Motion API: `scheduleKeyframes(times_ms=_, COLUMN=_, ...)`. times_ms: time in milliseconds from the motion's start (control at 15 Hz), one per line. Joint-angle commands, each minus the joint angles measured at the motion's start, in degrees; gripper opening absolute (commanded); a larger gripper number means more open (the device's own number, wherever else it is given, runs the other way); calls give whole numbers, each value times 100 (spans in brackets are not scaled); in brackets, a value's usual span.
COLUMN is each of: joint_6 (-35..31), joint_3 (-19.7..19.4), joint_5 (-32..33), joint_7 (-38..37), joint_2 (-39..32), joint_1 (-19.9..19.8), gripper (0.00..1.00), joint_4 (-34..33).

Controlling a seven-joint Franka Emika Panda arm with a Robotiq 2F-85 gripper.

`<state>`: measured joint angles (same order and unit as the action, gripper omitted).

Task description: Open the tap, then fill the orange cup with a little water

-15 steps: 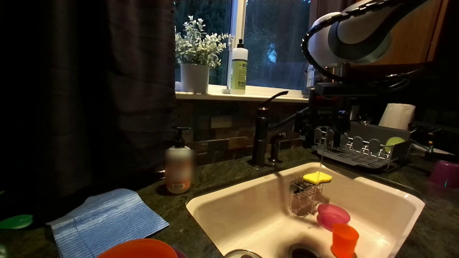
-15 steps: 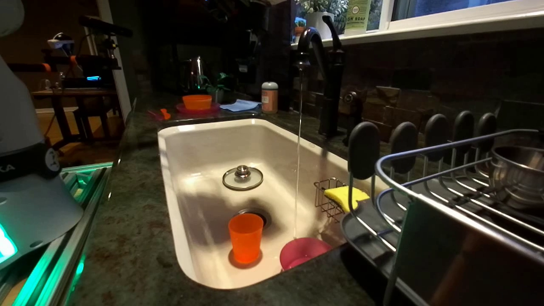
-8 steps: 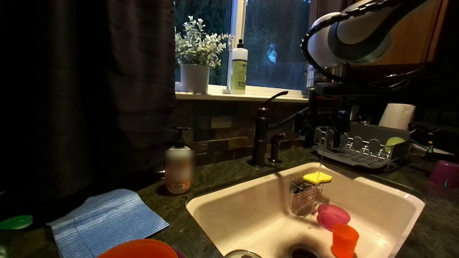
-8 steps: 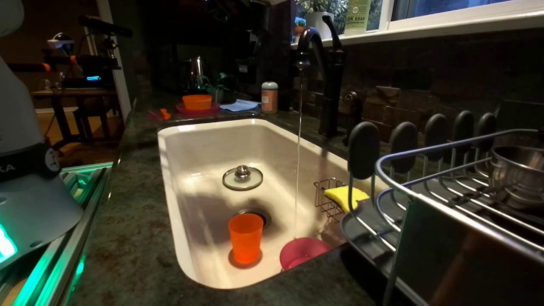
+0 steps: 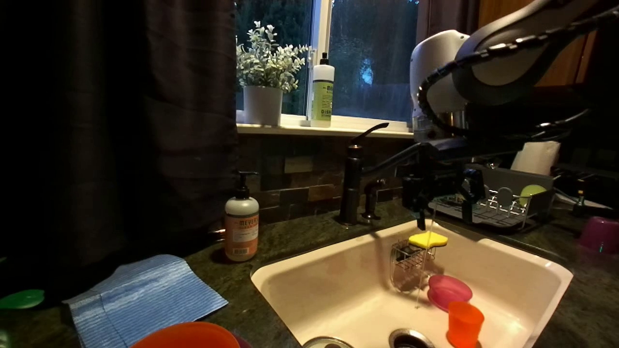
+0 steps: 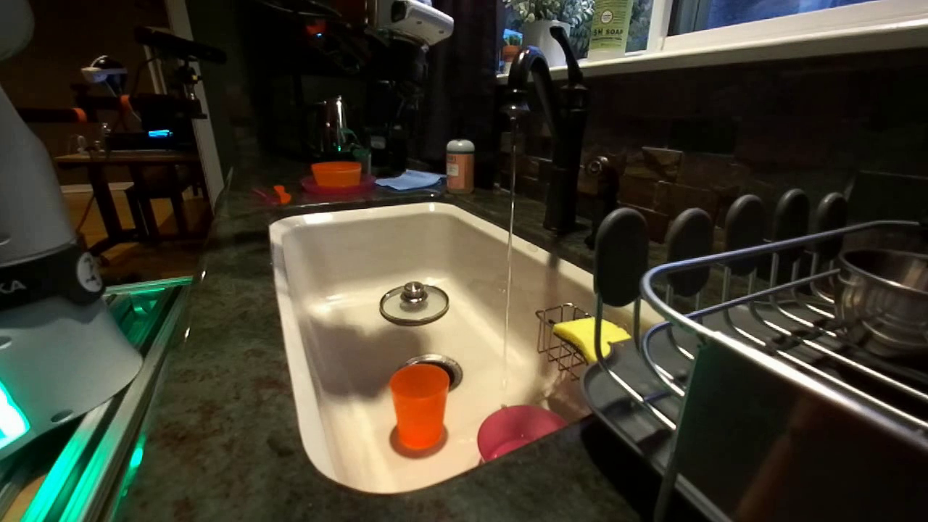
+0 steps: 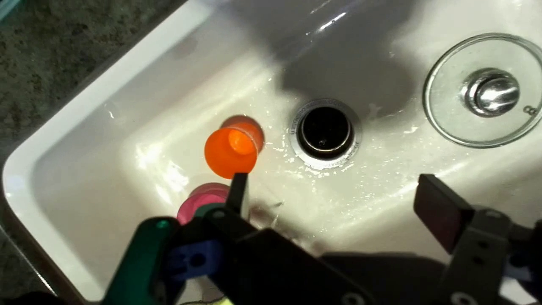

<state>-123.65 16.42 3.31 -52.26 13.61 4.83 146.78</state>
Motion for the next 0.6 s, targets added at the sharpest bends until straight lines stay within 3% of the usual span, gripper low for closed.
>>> scheduleKeyframes(times_ms=0, joint_6=-592, joint_3=142, joint_5=682, joint_7=-656, joint_2=247, joint_1=76, gripper=100, joint_4=721)
scheduleKeyframes(times_ms=333, joint_6=-1987, joint_3=-26, joint_5=1832, joint_7=-853, joint_2=177, joint_1=-216, gripper=100, joint_4=1473)
scheduleKeyframes(times_ms=400, joint_6=-2134, joint_3=-64, joint_5=2000, joint_7=-814, joint_2=-191, joint_1=-333, gripper=100, joint_4=1118)
scheduleKeyframes(times_ms=533, joint_6=-2631, joint_3=-321, joint_5=1901, joint_7=-456, joint_2=-333, joint_1=-424, gripper=100, joint_4=1201)
